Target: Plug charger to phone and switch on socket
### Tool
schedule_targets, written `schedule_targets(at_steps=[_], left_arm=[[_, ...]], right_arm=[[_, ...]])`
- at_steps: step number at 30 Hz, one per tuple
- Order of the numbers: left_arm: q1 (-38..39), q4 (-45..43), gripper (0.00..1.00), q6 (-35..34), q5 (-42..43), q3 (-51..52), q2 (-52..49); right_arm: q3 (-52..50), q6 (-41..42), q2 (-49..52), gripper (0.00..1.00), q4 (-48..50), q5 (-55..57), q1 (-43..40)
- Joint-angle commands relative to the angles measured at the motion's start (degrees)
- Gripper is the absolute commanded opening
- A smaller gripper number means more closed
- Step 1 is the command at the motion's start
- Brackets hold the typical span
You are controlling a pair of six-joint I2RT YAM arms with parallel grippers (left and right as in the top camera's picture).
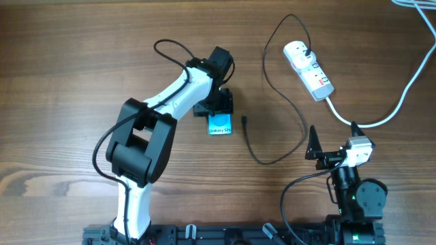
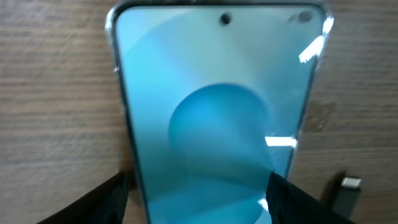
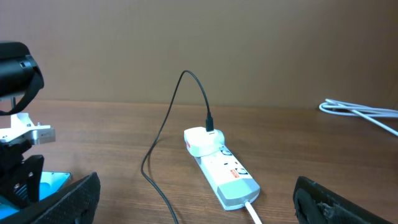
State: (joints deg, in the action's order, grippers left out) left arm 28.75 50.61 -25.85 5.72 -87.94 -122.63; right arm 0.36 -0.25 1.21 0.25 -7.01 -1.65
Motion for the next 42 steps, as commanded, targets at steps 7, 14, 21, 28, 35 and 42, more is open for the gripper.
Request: schedule_targets(at_steps=[7, 14, 21, 28, 35, 42], left_arm=[[0.00, -2.67, 0.85, -2.78, 0.28, 2.03, -0.57], [0.02, -2.80, 0.96, -3.19, -0.20, 2.14, -0.66], [0.28, -2.64, 1.00, -4.90, -1.73, 2.56, -3.23], [0.87, -0.44, 1.00, -4.92, -9.27, 2.56, -3.30], [0.87, 2.36, 1.00, -4.90, -12.92, 2.56, -3.30], [0.87, -0.15, 0.96, -4.90, -0.17, 2.56, -3.30]], right_arm=[[-0.07, 0.39, -0.17, 1.00, 0.15, 0.61, 0.24], [-0.07, 0.39, -0.17, 1.00, 0.17, 0.61, 0.24], [-0.07, 0.39, -0.17, 1.00, 0.15, 0.61, 0.24], [-0.07, 0.39, -0.17, 1.00, 0.17, 0.61, 0.24], [-0.07, 0.42, -0.17, 1.00, 0.17, 0.61, 0.24], [-0.07, 0.42, -0.17, 1.00, 0.17, 0.61, 0.24]])
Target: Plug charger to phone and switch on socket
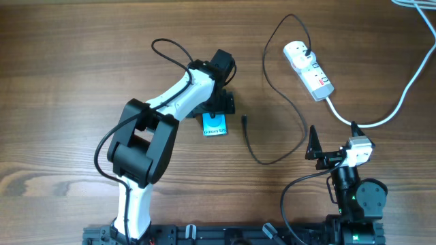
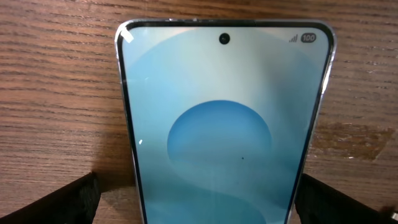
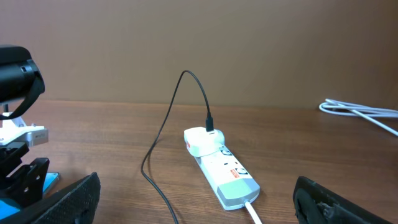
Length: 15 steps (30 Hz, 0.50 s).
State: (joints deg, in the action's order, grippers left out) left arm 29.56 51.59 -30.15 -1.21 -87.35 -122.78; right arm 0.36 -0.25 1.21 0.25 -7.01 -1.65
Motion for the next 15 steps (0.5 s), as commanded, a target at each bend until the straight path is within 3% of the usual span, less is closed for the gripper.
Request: schedule_targets(at_steps=[1, 9, 15], left_arm=[[0.07, -1.40, 0.94, -0.59, 6.78, 1.97, -3.15], [0.44, -1.20, 0.89, -1.95, 7.02, 1.97, -3.15], [0.46, -0.55, 0.70, -2.56, 7.19, 1.97, -3.15]], right_arm=[[-0.07, 0.39, -0.17, 1.00, 0.17, 0.61, 0.24], [-0.07, 0.39, -0.17, 1.00, 0.17, 0.61, 0.24], [-0.07, 0.39, -0.17, 1.00, 0.17, 0.61, 0.24]])
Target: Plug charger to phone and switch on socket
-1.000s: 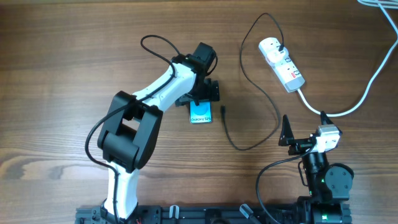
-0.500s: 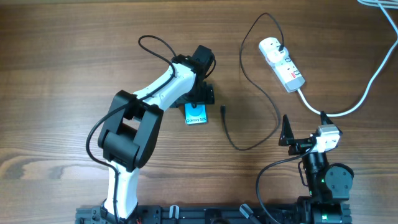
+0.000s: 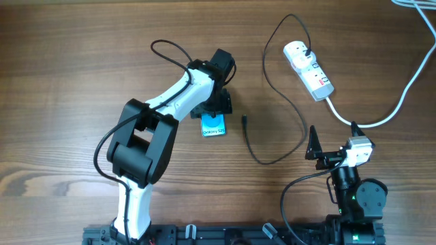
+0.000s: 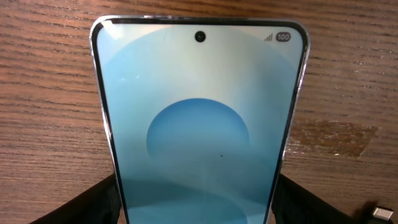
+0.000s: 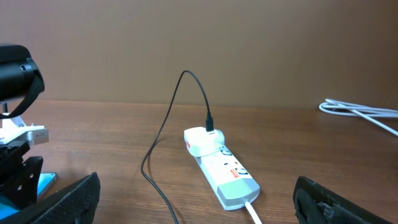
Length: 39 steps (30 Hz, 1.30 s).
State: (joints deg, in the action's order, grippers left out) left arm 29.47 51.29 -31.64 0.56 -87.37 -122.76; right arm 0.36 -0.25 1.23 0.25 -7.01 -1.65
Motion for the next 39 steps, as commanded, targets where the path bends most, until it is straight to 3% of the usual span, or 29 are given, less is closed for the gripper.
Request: schedule_targets(at_steps=[1, 17, 22, 23, 29, 34, 39], left_arm=[[0.55, -0.26, 0.69, -1.07, 5.42, 1.99, -3.17], [0.31, 2.97, 0.70, -1.03, 4.50, -1.14, -3.15], [0.33, 2.97, 0.89, -1.01, 4.31, -0.76, -3.15], [0.33, 2.97, 0.89, -1.01, 4.09, -0.57, -3.17], [0.85, 1.40, 0.87, -2.29, 0.87, 2.71, -3.17], [0.85, 1.22, 0.69, -2.27, 0.87, 2.71, -3.17], [0.66, 1.55, 0.69, -2.29, 0.92, 2.16, -3.15]], right_arm=[[-0.07, 0.39, -0.20, 1.00, 0.15, 0.61, 0.24], [-0.07, 0.42, -0.20, 1.00, 0.17, 0.61, 0.24], [-0.07, 0.39, -0.20, 1.00, 0.17, 0.61, 0.24], [-0.07, 0.39, -0.20, 1.00, 0.17, 0.61, 0.24], [-0.07, 0.42, -0.20, 1.00, 0.15, 0.61, 0.24], [-0.07, 0.39, -0.20, 1.00, 0.15, 0.61, 0.24], [-0.07, 0.39, -0.20, 1.00, 0.17, 0.61, 0.24]])
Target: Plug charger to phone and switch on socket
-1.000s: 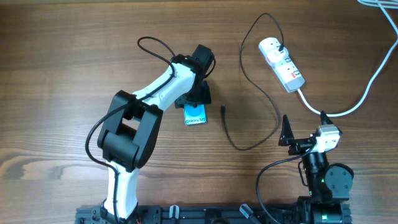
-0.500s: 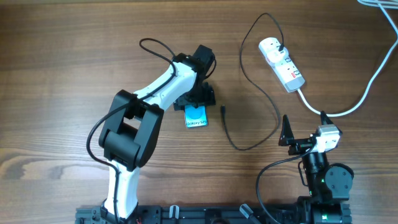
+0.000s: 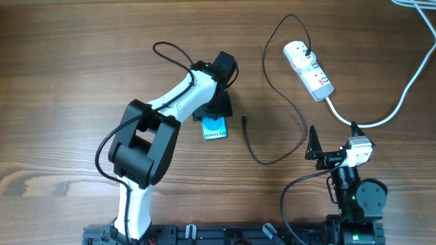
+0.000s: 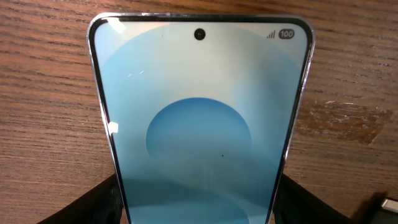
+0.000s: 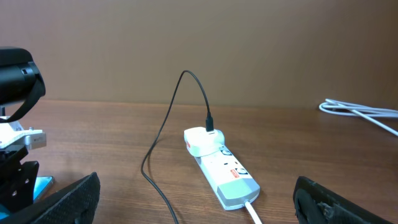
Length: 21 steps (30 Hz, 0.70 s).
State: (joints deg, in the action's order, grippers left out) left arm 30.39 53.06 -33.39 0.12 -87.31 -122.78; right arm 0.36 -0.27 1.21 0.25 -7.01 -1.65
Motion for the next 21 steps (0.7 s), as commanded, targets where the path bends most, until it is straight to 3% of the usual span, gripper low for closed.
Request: schedule_targets(at_steps=[1, 10, 14, 21], left_arm=[[-0.28, 0.35, 0.69, -0.55, 1.40, 1.60, -3.13], [-2.36, 8.68, 0.70, -0.50, 12.09, -10.43, -3.10], [-3.78, 9.77, 0.69, 0.00, 11.34, -10.43, -3.10], [-1.01, 8.81, 0.71, -0.11, 2.54, -8.07, -3.15]], right_arm=[[-0.07, 0.42, -0.17, 1.00, 0.15, 0.61, 0.24], [-0.07, 0.42, -0.17, 1.00, 0.17, 0.61, 0.24], [-0.07, 0.42, -0.17, 1.00, 0.17, 0.61, 0.24], [-0.07, 0.39, -0.17, 1.00, 0.15, 0.61, 0.24]])
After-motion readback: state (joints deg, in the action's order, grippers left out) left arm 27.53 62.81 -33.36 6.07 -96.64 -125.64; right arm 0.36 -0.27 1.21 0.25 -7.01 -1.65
